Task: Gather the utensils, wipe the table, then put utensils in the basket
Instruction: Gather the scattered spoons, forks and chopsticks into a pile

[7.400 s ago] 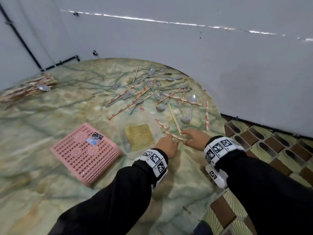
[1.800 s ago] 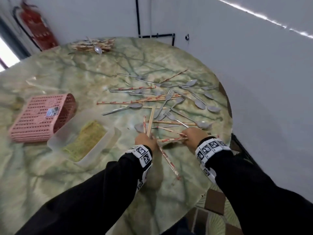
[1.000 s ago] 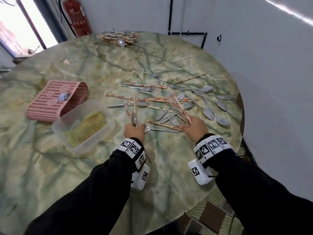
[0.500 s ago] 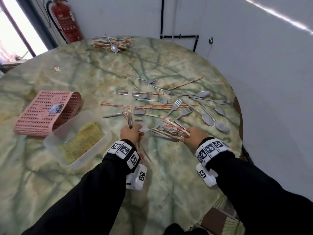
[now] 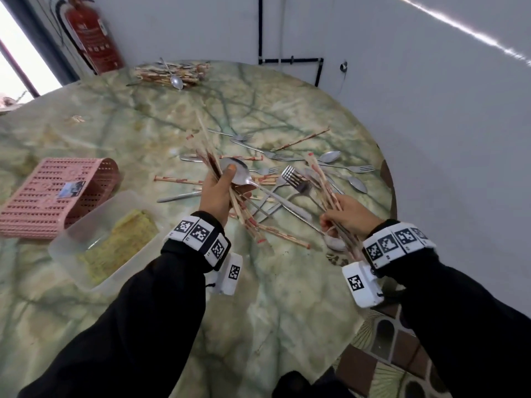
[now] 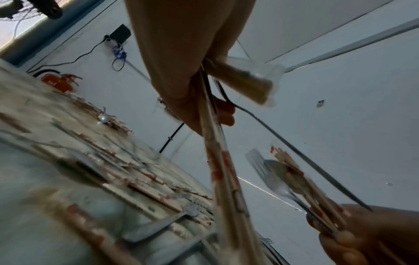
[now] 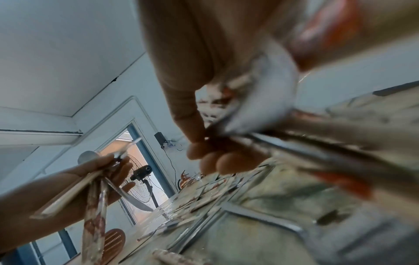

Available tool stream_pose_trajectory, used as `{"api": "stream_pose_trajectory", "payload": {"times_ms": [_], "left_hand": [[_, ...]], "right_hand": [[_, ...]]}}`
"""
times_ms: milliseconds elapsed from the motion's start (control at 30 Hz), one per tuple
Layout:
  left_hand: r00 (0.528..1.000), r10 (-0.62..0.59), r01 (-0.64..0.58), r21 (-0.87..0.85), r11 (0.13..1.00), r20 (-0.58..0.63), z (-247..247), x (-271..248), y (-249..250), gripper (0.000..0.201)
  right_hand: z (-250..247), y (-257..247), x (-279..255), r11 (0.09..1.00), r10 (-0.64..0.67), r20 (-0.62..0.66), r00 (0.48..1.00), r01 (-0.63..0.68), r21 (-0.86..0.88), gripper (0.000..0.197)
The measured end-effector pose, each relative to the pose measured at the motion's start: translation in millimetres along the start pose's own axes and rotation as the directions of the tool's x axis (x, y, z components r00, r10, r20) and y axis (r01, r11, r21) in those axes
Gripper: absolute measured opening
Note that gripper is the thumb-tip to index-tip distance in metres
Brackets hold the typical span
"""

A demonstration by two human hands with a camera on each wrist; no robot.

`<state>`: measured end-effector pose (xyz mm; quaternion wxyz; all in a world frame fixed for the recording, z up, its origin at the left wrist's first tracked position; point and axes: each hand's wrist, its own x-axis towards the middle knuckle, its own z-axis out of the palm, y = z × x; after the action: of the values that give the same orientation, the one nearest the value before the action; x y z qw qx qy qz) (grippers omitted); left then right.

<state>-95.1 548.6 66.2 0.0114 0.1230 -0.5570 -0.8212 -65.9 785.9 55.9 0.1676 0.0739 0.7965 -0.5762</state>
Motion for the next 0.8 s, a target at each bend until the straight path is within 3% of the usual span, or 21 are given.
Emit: {"api": "stream_pose_trajectory", "payload": {"times_ms": [100,233,300,367,433,533,700,767,800], "left_hand": [[0.998,0.053,-0.049,0.087,0.995,-0.044,9,5,2,0.010],[0.994,0.091,-0.086,0.075,0.993,-0.060,26,3,0,0.013],[0.991,0.131,-0.126,0.176,0.976,-0.017,31,1,-3,0.021],[0.980,0.168,-0.196,0.365,0.910,0.108,35,-2,-6,0.021],[0.953,0.158,-0.282,0.565,0.775,0.258,41,-7,-8,0.020],[0.929,0.089,-0.356,0.800,0.483,0.360,45,-10,-17,0.031],[0.953,-0.226,-0.195,0.979,0.058,0.203,32,-2,-40,0.029],[0.954,-0.245,-0.183,0.983,-0.007,0.176,27,1,-45,0.027],[0.953,-0.249,-0.180,0.983,-0.017,0.171,26,3,-47,0.027]], "right_hand": [[-20,6,7,1.000,0.027,0.062,0.998,-0.027,-0.001,0.029],[-32,19,19,0.988,0.151,-0.006,0.988,-0.151,-0.034,0.020],[-33,22,26,0.990,0.114,-0.017,0.993,-0.115,-0.087,0.023],[-36,20,31,0.987,0.025,0.044,0.999,-0.018,-0.158,0.025],[-40,16,36,0.970,-0.057,0.149,0.987,0.090,-0.227,0.022],[-44,12,42,0.928,-0.082,0.287,0.954,0.179,-0.328,0.018],[-31,21,51,0.836,-0.014,0.335,0.942,0.195,-0.513,0.026],[-24,23,52,0.787,0.051,0.337,0.940,0.170,-0.593,0.012],[-22,24,53,0.770,0.079,0.337,0.938,0.157,-0.618,0.015]]}}
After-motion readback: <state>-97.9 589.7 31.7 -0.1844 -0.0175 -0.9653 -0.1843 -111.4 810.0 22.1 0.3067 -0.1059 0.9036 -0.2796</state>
